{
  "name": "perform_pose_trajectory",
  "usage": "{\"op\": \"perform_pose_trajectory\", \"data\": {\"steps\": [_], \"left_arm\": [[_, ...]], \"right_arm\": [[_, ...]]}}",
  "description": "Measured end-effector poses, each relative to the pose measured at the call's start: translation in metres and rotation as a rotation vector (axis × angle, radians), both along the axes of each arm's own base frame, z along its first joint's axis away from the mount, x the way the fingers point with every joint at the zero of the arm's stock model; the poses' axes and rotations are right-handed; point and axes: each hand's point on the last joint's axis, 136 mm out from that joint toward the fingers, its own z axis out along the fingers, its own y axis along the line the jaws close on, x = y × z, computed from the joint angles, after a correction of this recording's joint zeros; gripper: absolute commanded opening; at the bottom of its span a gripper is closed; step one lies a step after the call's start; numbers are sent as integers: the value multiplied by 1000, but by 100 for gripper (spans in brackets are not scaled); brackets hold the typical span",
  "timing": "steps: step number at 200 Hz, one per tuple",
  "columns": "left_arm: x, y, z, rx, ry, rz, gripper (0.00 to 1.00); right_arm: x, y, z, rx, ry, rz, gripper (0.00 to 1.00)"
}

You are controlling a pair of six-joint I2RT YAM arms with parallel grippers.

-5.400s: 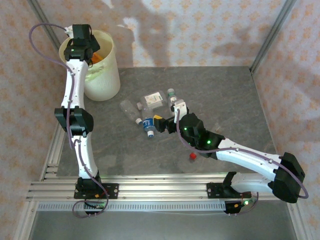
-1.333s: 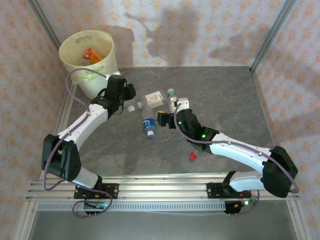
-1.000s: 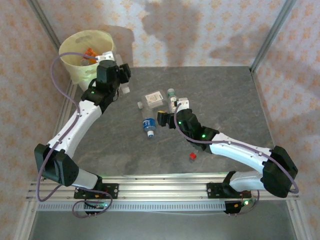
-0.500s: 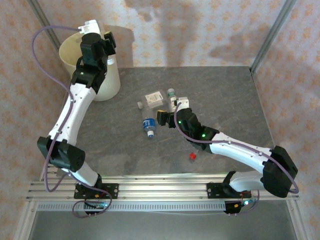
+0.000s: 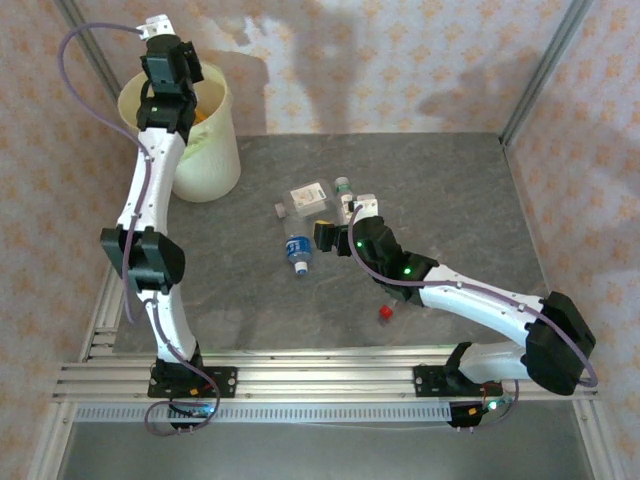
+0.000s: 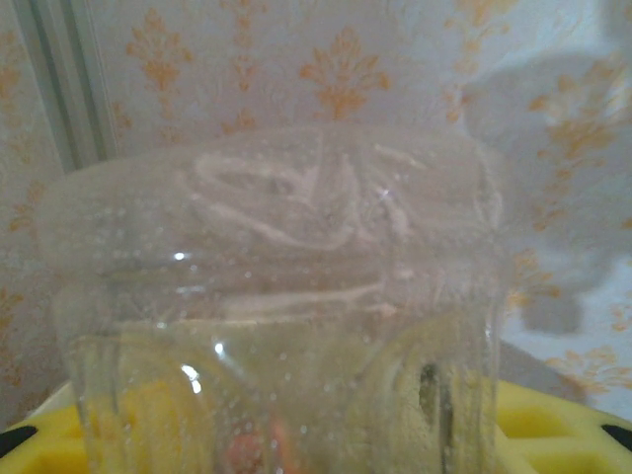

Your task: Put the plastic bottles in the bin

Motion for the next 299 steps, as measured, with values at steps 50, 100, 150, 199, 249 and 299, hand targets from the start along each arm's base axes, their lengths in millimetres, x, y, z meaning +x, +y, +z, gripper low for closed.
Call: {"op": "perform_pose_trajectory", "data": {"steps": [50, 100, 150, 199, 249, 299], "left_arm": [[32, 16, -45, -26, 117, 22, 60], [37, 31, -72, -69, 166, 74, 85], [36, 39, -68, -122, 140, 80, 93], [38, 31, -72, -183, 141, 44, 100], [38, 21, -84, -292, 151, 14, 100], [35, 6, -100, -434, 181, -25, 100]], "right_arm": [[-1, -6, -1, -17, 4, -17, 99], [-1, -8, 2, -15, -3, -26, 99], [-1, -9, 4, -11, -6, -26, 99], [-1, -9, 4, -11, -7, -27, 99], [6, -20, 3, 19, 13, -89, 99], [24, -53, -33, -27, 144, -184, 99]]}}
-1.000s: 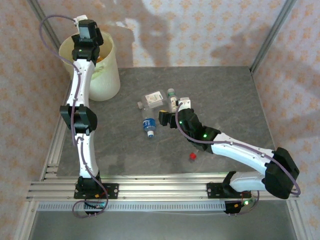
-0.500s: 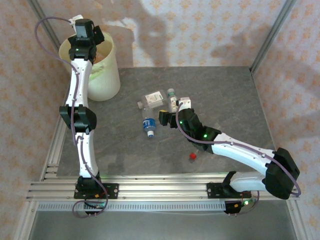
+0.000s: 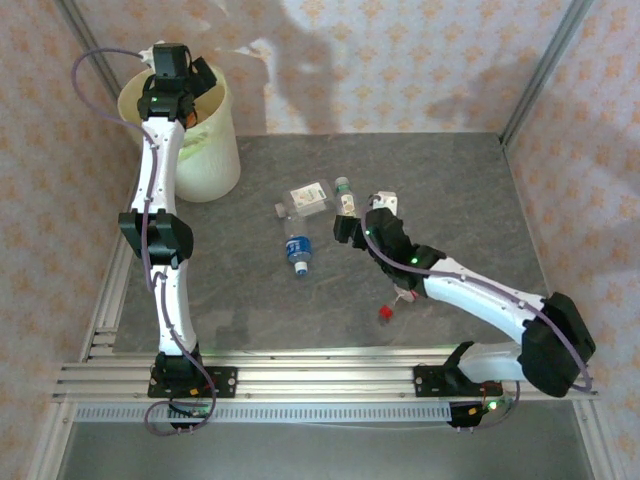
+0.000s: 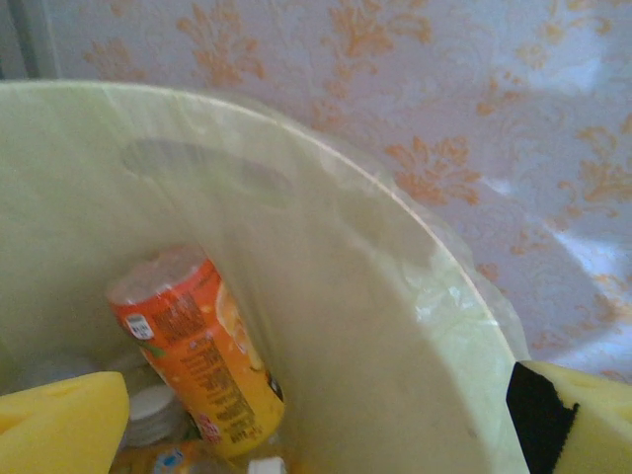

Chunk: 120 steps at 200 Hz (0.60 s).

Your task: Put the plastic bottles in the bin

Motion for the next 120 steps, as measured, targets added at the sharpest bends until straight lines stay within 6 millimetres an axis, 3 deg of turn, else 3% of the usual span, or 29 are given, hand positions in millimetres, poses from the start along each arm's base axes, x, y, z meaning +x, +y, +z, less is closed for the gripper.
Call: {"op": "perform_pose_trajectory", "data": {"steps": [23, 46, 85, 120], "left_arm": [[-7, -12, 0, -42, 12, -41, 100], [-25, -30, 15, -78, 6, -92, 100], [-83, -74, 46, -171, -43, -205, 100], [-124, -101, 47, -299, -99, -276, 100]], "right_arm": [[8, -6, -24, -40, 101, 15, 99], [15, -2, -42, -91, 178, 53, 99], [33, 6, -74, -147, 285, 108, 100], [53, 13, -97, -197, 342, 144, 96]]}}
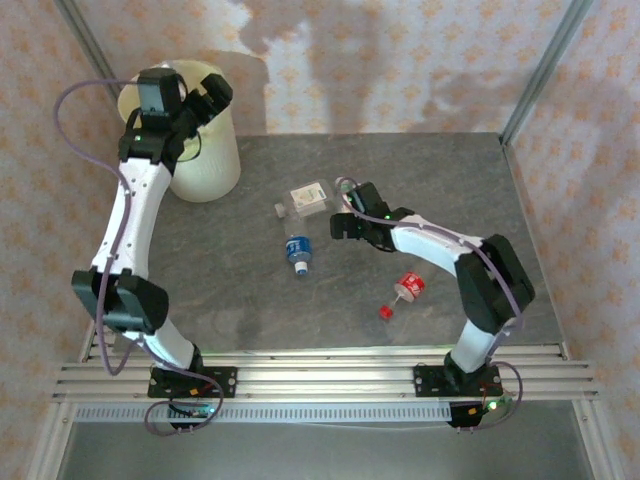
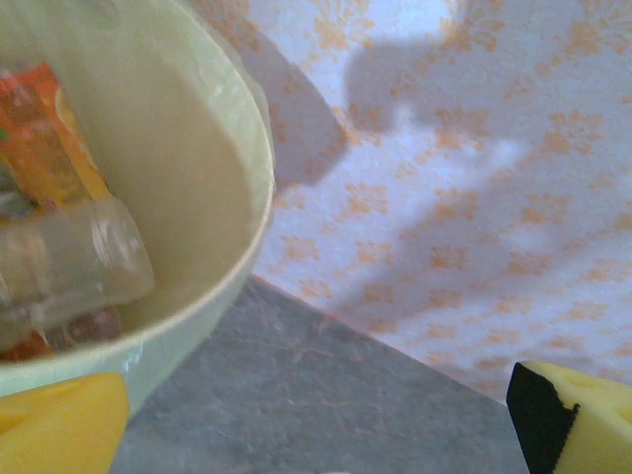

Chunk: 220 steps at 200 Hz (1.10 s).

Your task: Put the plastic bottles in the bin

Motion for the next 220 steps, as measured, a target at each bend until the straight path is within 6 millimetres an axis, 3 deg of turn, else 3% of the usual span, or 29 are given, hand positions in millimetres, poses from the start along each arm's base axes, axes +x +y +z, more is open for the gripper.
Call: {"op": "perform_pose_trajectory", "data": {"steps": [43, 88, 138, 179, 201, 220], "left_arm": [[-15, -30, -38, -125, 66, -83, 100], [-28, -80, -51, -150, 104, -206, 100], [-30, -90, -65, -257, 137, -211, 100], [-41, -101, -53, -265, 116, -238, 100], [-47, -103, -43, -271, 98, -256, 100], [-51, -108, -48, -271, 108, -271, 100]], "right_arm": [[22, 7, -19, -72, 9, 18, 83], [36, 5, -43, -128, 17, -5, 80], [50, 6, -53, -147, -19, -24, 72], [55, 8, -55, -137, -54, -30, 60], [49, 4, -53, -129, -73, -29, 55], [38, -6, -48, -135, -83, -30, 53]]}}
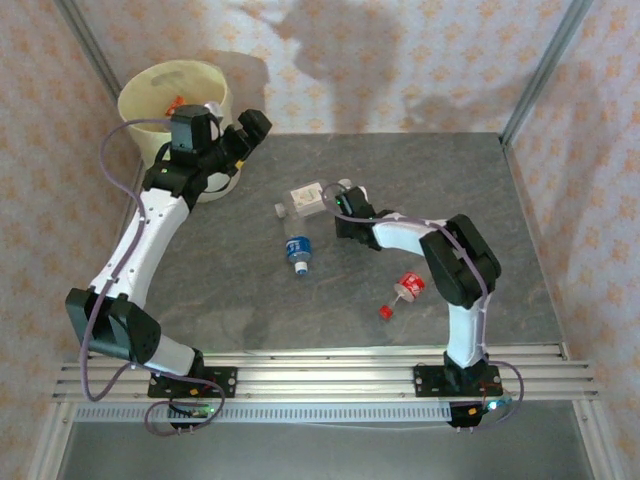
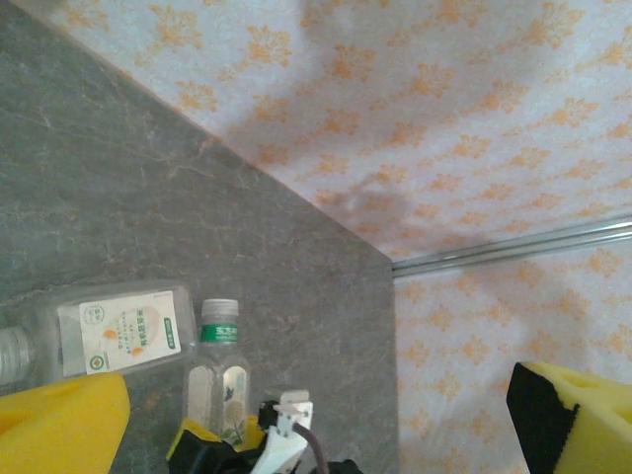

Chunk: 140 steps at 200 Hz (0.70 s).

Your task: Put the plastic bottles in the bin

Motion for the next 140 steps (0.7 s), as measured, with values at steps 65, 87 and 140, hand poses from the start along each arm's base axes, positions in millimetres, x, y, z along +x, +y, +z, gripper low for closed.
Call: {"op": "perform_pose_trajectory", "data": {"steps": [65, 87, 140], "left_arm": [[-19, -42, -34, 39, 62, -120, 100], [-21, -60, -45, 5, 62, -166, 100], [-30, -118, -101, 24, 142, -292, 100]], "right_arm": [[-35, -10, 65, 123, -124, 60, 52], [-51, -10, 84, 189, -158, 98, 52], [-85, 12, 126, 363, -215, 284, 52]]}}
